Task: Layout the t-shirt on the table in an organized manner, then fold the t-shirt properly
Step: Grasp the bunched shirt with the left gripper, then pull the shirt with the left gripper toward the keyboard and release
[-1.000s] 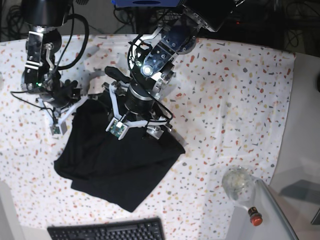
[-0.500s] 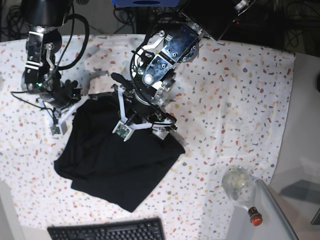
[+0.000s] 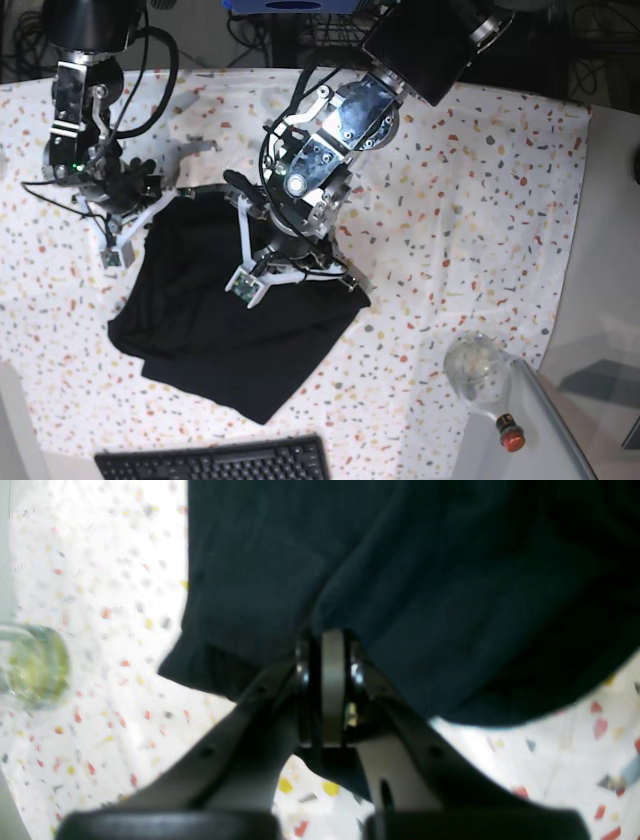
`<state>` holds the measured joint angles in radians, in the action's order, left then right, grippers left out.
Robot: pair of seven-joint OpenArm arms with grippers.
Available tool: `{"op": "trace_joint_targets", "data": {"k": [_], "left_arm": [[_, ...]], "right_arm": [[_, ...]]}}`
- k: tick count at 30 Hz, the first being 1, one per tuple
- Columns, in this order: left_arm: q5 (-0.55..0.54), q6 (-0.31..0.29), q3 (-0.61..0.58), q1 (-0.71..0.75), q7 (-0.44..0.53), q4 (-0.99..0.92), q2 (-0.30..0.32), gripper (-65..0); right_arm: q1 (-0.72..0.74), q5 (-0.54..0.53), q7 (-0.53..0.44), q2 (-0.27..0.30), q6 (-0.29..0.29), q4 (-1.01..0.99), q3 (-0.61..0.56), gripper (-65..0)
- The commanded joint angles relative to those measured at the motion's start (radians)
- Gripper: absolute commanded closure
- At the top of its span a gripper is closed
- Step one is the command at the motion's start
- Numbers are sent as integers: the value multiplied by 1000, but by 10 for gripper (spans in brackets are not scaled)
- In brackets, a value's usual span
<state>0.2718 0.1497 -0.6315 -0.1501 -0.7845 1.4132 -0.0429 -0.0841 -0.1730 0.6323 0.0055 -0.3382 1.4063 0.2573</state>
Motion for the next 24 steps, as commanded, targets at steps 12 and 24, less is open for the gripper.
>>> {"op": "trace_joint_targets", "data": {"k": [12,24], "left_arm": [[11,4,-4,-412,79,-252,-51,0],[-283,9,-1,-745,741,-882,-114,-2]], "right_arm": [[-119,-4,-12,49,-8,24,0,0],[-202,-3,60,92,-8,176,3,0]]}}
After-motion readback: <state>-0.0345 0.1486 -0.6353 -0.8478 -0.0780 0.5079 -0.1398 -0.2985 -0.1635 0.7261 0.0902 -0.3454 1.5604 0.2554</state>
